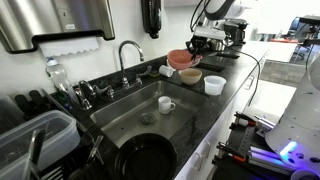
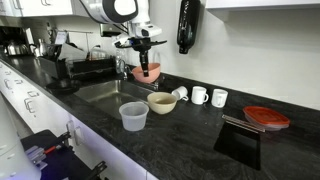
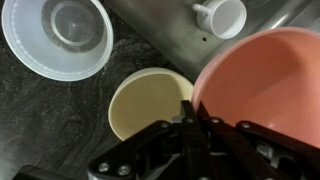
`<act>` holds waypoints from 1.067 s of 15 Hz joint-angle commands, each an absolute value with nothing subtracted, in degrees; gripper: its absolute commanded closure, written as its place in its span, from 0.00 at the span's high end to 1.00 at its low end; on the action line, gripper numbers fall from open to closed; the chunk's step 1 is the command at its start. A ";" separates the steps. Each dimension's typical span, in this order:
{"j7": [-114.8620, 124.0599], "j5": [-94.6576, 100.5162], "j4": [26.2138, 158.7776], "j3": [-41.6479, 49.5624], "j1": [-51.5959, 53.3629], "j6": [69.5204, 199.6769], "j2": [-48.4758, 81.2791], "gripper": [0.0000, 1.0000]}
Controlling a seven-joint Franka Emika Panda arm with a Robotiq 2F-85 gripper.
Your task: Pick the pink bowl and put it in the sink
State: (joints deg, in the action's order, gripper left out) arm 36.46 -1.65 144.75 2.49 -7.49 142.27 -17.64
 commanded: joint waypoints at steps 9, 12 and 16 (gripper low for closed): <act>23.43 -4.63 149.29 -1.36 -2.16 140.59 -16.94 0.05; 23.44 -4.62 149.21 -1.33 -2.31 140.59 -17.09 0.05; 23.44 -4.62 149.21 -1.33 -2.32 140.59 -17.09 0.01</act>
